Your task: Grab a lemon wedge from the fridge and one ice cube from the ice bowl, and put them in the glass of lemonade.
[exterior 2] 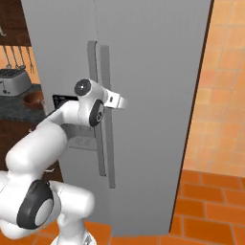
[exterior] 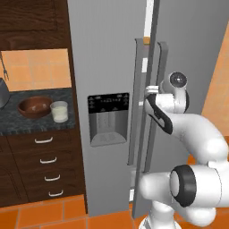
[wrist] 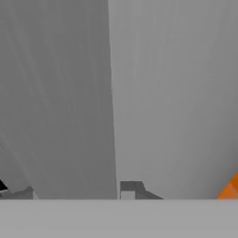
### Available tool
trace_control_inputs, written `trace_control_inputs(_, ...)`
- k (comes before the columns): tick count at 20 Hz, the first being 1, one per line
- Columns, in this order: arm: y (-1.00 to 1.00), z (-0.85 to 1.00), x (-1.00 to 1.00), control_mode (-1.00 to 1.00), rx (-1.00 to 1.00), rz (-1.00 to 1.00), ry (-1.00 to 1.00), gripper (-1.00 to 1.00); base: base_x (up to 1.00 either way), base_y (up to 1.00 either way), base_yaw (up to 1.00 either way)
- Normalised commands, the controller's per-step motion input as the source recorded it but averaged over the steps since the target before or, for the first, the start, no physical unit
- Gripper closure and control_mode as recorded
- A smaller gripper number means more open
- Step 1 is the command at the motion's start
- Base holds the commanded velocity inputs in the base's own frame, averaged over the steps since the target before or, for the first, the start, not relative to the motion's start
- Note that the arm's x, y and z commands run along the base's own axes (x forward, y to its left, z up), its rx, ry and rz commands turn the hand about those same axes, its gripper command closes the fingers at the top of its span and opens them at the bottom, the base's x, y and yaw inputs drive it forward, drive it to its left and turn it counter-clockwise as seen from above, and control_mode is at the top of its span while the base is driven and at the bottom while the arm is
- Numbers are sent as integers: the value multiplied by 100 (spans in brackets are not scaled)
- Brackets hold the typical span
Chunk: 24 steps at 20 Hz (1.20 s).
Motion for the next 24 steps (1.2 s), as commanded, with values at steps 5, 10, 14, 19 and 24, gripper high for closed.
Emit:
trace_control_inputs(5,-100,19,-74,-100,4,-12,0,100,0,0,0)
trace_control_inputs(10,-100,22,-82,-100,7,-10,0,100,0,0,0)
trace_control_inputs(14,-100,23,-84,-100,9,-6,2,100,0,0,0)
trace_control_inputs(19,-100,4,-76,-100,9,-10,0,-100,0,0,0)
trace_control_inputs(24,-44,42,-67,-100,1,-10,0,-100,0,0,0)
